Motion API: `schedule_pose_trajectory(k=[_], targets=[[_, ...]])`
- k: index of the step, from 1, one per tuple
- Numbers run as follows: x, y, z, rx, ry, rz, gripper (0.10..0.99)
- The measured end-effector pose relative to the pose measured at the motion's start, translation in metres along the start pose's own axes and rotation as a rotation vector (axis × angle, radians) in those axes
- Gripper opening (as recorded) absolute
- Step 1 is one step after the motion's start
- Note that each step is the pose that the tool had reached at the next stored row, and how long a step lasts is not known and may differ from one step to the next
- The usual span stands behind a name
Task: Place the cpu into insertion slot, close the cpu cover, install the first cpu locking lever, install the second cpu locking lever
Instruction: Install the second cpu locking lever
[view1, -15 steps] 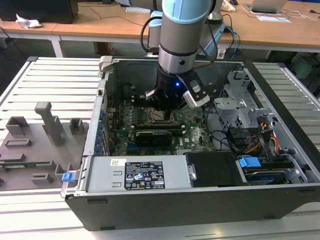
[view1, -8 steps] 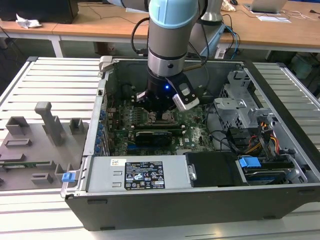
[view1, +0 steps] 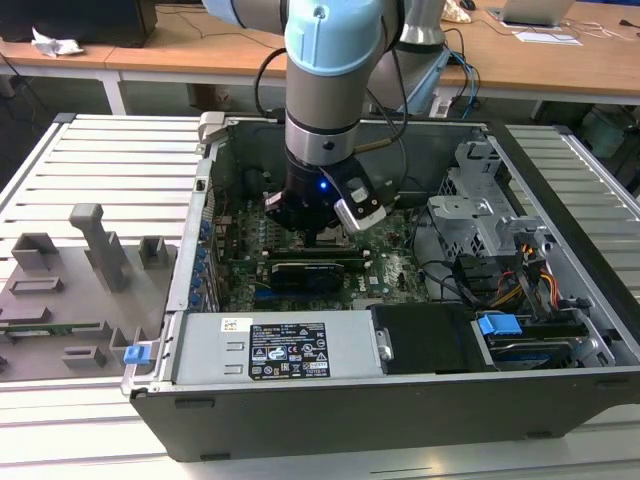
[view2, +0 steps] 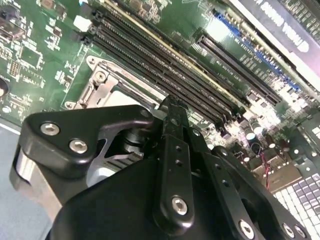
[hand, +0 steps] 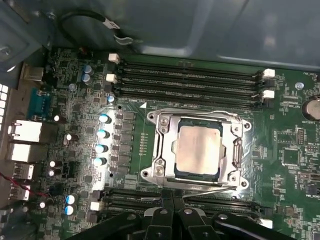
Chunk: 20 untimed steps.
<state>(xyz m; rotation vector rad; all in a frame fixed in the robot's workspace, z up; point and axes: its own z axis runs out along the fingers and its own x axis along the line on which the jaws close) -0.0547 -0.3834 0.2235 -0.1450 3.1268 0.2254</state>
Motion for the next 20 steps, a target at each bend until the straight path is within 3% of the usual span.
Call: schedule_pose_trajectory(k=[4,10,12,15,20], targets=[[0.0065,-0.0045,0.0006,-0.043,-0.0040,0.000,0.106],[0.0135,-0.0080,0.0084,-0.057,-0.0052,0.000,0.106],[0.0151,-0.0095,0.0087,-0.065,-0.0060,0.000,0.106],[0.0201,-0.0109,0.0102,-0.089,-0.0082,0.000,0.106],[0.0229,-0.0115,0.0158,-0.098,-0.0092,0.000,0.106]])
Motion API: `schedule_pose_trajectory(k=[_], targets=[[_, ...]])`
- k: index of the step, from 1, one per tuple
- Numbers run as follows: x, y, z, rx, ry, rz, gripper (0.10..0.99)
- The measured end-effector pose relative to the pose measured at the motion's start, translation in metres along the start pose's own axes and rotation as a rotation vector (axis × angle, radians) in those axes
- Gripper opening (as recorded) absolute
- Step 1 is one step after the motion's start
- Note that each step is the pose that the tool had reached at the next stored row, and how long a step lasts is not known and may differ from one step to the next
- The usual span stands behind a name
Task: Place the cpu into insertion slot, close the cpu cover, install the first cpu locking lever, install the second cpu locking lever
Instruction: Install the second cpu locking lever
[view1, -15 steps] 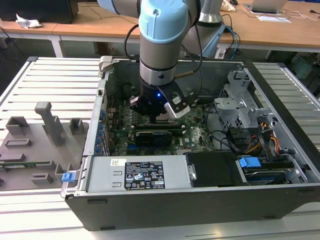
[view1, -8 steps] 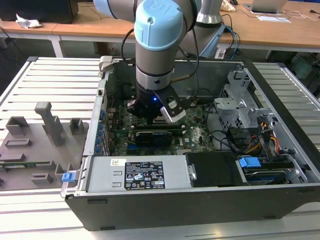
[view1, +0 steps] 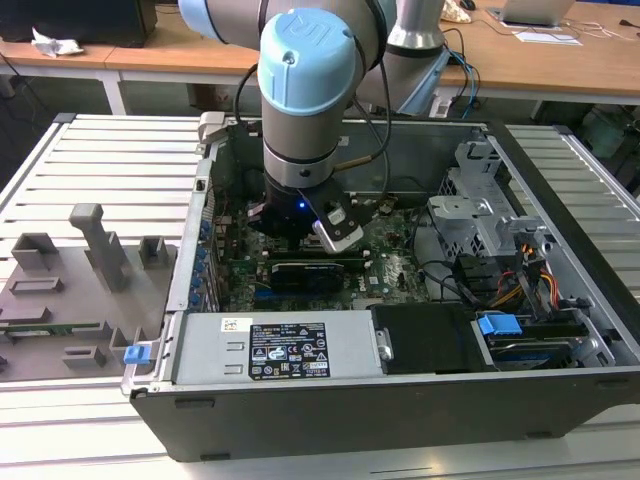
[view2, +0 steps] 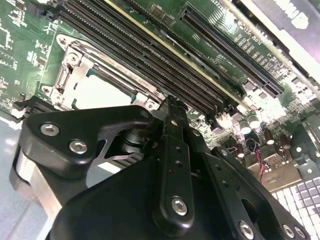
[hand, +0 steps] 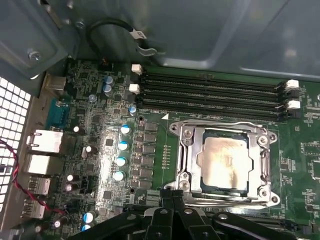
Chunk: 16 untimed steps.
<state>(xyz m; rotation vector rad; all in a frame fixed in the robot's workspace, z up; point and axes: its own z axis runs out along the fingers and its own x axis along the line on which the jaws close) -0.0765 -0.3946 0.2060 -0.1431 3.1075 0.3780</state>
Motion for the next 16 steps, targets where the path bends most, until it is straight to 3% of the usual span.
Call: schedule_pose_trajectory(k=[4,12,16], targets=[[0.0002,-0.0008,0.0031,-0.003,-0.0003,0.000,0.106],[0.0001,-0.0009,0.0073,-0.024,-0.0023,0.000,0.106],[0.0006,-0.0012,0.0096,-0.028,-0.0027,0.000,0.106]])
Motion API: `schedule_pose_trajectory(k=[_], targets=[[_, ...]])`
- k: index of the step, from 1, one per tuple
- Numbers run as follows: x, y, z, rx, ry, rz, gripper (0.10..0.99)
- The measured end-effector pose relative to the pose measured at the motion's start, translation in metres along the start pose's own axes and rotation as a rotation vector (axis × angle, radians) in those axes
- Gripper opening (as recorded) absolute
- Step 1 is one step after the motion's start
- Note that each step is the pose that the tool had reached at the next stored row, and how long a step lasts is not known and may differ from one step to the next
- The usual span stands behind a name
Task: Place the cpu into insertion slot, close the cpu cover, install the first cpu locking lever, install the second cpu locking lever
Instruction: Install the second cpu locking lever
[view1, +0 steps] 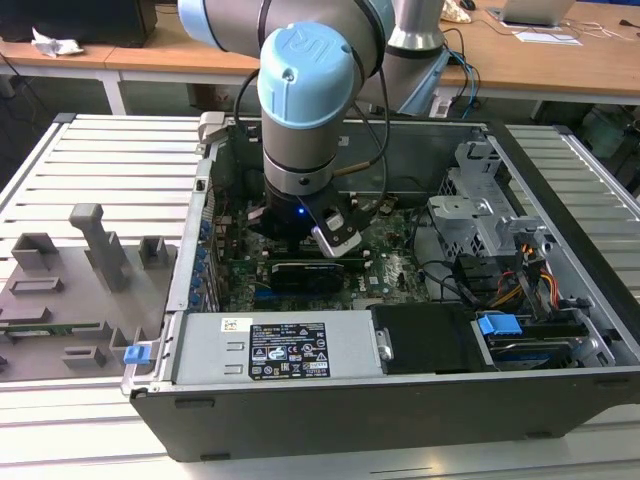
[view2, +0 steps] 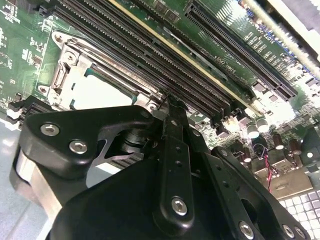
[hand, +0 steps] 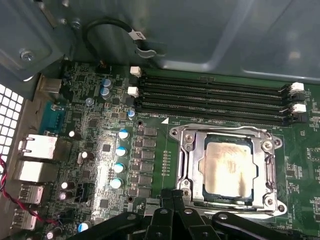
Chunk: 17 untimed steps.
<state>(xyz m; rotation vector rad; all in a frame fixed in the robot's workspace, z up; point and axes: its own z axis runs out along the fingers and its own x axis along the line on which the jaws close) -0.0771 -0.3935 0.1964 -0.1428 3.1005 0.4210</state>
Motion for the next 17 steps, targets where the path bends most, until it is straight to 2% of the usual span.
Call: schedule_pose_trajectory(k=[2,5,9,13,17], targets=[[0.0015,-0.0002,0.0009,-0.002,0.0001,0.000,0.106],[0.0015,0.0007,-0.0021,-0.002,-0.0002,0.000,0.106],[0.0013,0.0029,-0.0097,-0.002,-0.0001,0.000,0.106],[0.0010,0.0061,-0.0207,-0.002,-0.0001,0.000,0.106],[0.0010,0.0072,-0.0239,-0.002,-0.0003,0.000,0.106]])
